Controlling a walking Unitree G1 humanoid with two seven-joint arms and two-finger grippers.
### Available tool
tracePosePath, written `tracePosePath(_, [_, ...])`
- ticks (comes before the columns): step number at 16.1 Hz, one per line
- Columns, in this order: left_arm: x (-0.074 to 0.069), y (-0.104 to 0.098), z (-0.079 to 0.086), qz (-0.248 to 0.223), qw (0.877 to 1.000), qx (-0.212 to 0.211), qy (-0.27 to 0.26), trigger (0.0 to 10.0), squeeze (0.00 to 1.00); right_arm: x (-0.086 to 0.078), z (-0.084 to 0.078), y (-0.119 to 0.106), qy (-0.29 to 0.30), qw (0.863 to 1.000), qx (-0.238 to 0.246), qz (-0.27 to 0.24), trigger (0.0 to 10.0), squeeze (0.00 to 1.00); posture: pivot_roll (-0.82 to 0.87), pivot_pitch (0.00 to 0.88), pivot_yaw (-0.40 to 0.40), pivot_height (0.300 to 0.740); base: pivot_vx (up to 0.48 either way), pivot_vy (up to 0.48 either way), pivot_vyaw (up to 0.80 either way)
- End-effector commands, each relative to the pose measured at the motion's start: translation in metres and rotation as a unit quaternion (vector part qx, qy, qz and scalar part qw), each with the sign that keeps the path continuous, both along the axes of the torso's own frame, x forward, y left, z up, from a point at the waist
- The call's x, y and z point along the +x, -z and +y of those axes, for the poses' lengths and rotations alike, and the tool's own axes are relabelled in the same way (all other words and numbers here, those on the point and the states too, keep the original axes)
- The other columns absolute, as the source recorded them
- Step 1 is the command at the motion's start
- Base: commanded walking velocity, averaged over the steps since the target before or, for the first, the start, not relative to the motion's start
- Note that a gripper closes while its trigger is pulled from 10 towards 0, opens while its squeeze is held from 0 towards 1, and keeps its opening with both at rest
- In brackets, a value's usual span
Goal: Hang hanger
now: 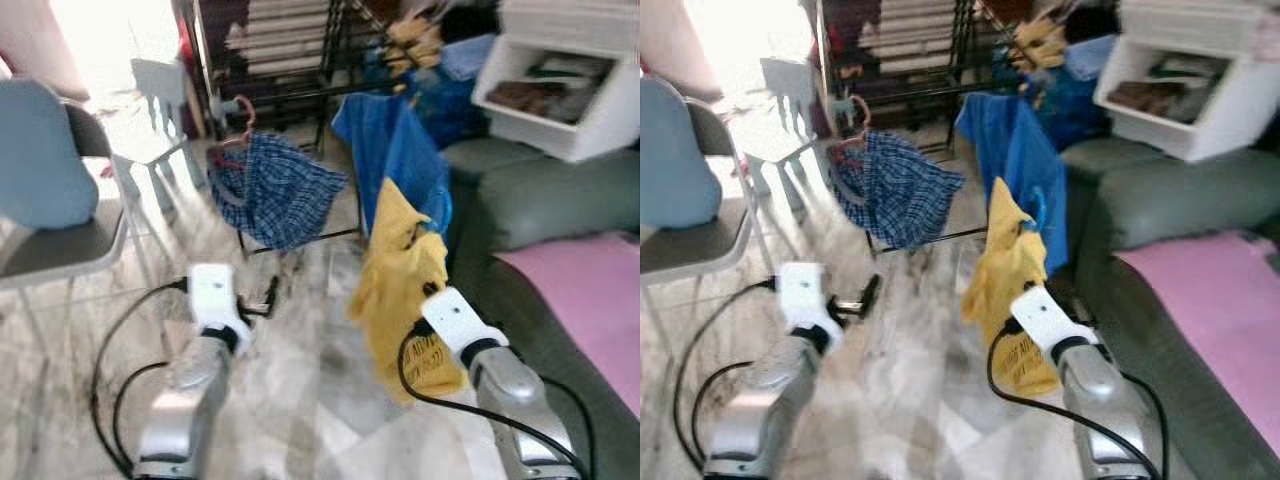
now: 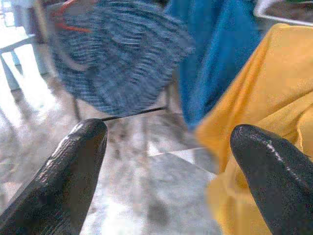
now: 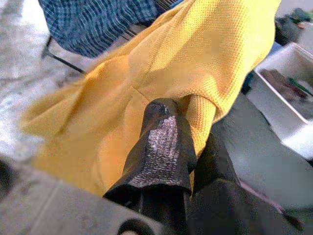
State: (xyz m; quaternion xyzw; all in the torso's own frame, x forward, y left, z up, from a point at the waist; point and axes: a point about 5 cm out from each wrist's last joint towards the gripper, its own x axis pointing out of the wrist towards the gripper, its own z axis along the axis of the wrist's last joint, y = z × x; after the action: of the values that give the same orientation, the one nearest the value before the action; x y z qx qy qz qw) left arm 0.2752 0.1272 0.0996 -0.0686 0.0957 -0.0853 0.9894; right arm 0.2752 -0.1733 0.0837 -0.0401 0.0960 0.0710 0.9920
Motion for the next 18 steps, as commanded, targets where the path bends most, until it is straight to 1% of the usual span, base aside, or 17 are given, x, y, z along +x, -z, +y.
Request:
tracePosePath(1, [0.001, -0.001, 0.006, -0.002, 1.000, 0.010, -0.009, 10.0, 0.00, 0.005, 0.004, -0.015, -0.005, 0.999, 0.007, -0.034, 10.0, 0.00, -0.13, 0.000, 0.007, 0.740, -0.319, 0.000, 0.00])
tracePosePath(5, [0.002, -0.003, 0.003, -0.012, 1.000, -0.004, -0.006, 10.0, 0.00, 0.007, 0.005, -0.016, -0.010, 0.999, 0.007, -0.036, 10.0, 0.00, -0.14, 0.000, 0.002, 0.740, 0.000, 0.000, 0.00])
tracePosePath(6, [0.001, -0.005, 0.001, -0.018, 1.000, -0.007, 0.007, 10.0, 0.00, 0.007, 0.006, -0.017, -0.013, 0.999, 0.003, -0.037, 10.0, 0.00, -0.14, 0.000, 0.001, 0.740, 0.000, 0.000, 0.00])
tracePosePath(8, [0.001, -0.006, -0.001, -0.022, 1.000, -0.009, 0.013, 10.0, 0.00, 0.006, 0.007, -0.018, -0.023, 0.999, -0.006, -0.041, 10.0, 0.00, -0.14, 0.000, -0.001, 0.740, 0.000, 0.000, 0.00])
tracePosePath(11, [0.000, -0.005, -0.004, -0.022, 1.000, -0.011, 0.018, 10.0, 0.00, 0.007, 0.007, -0.019, -0.027, 0.999, -0.008, -0.044, 10.0, 0.00, -0.14, 0.000, -0.006, 0.740, 0.000, 0.000, 0.49])
tracePosePath(12, [0.000, -0.006, -0.007, -0.024, 0.999, -0.017, 0.027, 10.0, 0.00, 0.007, 0.008, -0.020, -0.030, 0.999, -0.006, -0.044, 10.0, 0.00, -0.14, 0.000, -0.008, 0.740, 0.000, 0.000, 0.00])
tracePosePath(15, [0.000, -0.006, -0.008, -0.027, 0.999, -0.019, 0.030, 10.0, 0.00, 0.008, 0.009, -0.020, -0.036, 0.998, -0.005, -0.044, 10.0, 0.00, -0.14, 0.000, -0.014, 0.740, 0.000, 0.000, 0.00])
tracePosePath(17, [-0.001, -0.004, -0.007, -0.024, 0.999, -0.019, 0.025, 10.0, 0.00, 0.009, 0.011, -0.021, -0.043, 0.998, -0.007, -0.045, 10.0, 0.00, -0.14, 0.000, -0.016, 0.740, 0.000, -0.272, 0.00])
tracePosePath(18, [-0.001, -0.003, -0.007, -0.023, 0.999, -0.019, 0.025, 10.0, 0.00, 0.009, 0.012, -0.021, -0.048, 0.998, -0.009, -0.047, 10.0, 0.00, -0.14, 0.000, -0.017, 0.740, 0.000, -0.285, 0.46])
